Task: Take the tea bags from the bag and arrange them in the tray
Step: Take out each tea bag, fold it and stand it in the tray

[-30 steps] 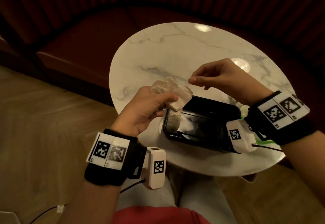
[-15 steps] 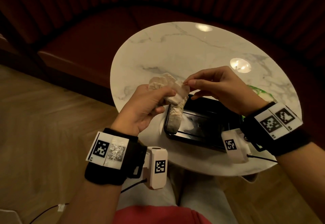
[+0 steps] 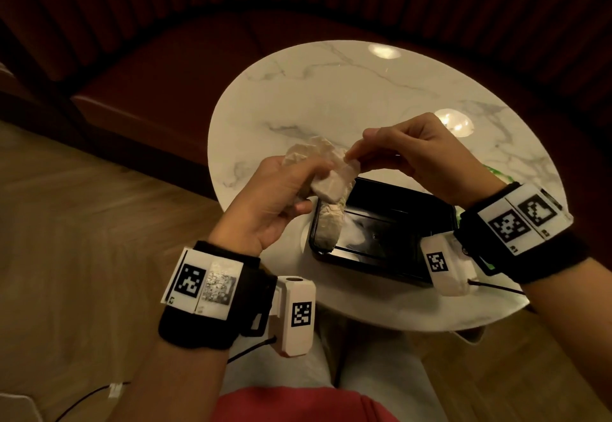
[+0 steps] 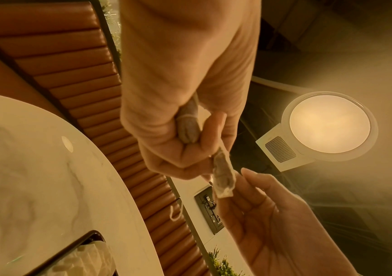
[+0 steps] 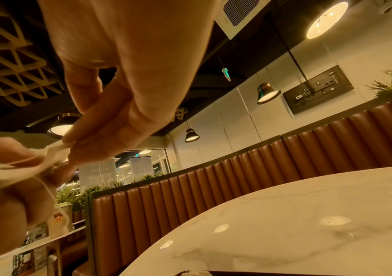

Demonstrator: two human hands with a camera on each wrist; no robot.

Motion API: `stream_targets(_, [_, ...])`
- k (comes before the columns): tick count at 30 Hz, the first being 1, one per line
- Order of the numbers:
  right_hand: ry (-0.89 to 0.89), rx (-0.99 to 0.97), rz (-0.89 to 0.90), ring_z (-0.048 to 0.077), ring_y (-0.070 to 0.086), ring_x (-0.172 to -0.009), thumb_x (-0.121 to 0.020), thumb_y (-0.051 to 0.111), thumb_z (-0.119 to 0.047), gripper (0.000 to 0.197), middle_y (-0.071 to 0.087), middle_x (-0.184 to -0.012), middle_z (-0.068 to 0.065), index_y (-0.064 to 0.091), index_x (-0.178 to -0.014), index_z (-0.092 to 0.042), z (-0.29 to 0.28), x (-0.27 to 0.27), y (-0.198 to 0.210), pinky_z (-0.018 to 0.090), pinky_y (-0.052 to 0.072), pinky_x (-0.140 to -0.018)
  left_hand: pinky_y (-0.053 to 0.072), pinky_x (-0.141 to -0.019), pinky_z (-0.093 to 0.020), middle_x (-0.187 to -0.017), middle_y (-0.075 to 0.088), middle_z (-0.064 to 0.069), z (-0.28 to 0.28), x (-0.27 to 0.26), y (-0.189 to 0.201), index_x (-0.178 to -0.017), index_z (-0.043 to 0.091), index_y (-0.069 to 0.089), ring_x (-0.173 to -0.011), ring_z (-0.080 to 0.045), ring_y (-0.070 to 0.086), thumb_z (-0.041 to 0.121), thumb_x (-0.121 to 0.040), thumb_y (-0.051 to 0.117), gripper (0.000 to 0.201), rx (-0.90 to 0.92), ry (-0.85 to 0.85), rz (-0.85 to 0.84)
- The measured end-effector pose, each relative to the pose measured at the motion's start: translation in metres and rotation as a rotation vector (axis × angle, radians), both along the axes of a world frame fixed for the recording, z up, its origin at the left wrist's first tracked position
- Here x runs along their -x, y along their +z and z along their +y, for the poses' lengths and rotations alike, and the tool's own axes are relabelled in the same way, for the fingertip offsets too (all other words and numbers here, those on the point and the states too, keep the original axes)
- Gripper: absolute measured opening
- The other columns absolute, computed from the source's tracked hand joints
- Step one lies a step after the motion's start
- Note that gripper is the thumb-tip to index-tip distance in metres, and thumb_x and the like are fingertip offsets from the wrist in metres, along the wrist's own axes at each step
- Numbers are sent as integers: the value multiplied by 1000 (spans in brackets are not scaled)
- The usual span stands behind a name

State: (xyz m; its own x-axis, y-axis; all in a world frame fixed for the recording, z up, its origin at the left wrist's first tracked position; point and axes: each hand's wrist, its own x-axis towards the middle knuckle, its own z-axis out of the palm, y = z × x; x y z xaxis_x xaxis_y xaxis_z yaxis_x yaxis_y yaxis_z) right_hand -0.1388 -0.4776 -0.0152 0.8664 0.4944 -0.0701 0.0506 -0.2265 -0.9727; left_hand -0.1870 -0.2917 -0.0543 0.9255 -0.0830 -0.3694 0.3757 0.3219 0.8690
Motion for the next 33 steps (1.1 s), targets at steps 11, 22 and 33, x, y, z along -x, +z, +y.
stream_targets(11, [17, 15, -68, 19, 72, -85, -70, 76, -11, 19, 76, -87, 6, 74, -89, -8, -1, 1, -1, 22, 54, -81, 25, -33, -14, -73, 50, -4, 0, -1, 4, -83, 8, 66, -49, -5, 39, 7, -89, 61, 8, 109, 70, 25])
stream_targets(22, [-34, -119, 41, 22, 72, -74, -65, 76, -3, 36, 74, -79, 8, 58, -96, -7, 3, 0, 0, 29, 57, -76, 24, -36, -15, -94, 46, -11, 2, 1, 5, -100, 9, 65, -64, -11, 34, 19, -85, 70, 19, 41, 38, -21])
stream_targets(33, [-25, -135, 92, 19, 67, -77, -83, 65, -11, 27, 70, -84, 8, 59, -109, -6, 6, 4, -5, 28, 57, -74, 25, -35, -12, -67, 63, 1, 3, 2, 4, -87, 9, 70, -48, -5, 45, 10, -82, 72, 5, -58, -16, -29])
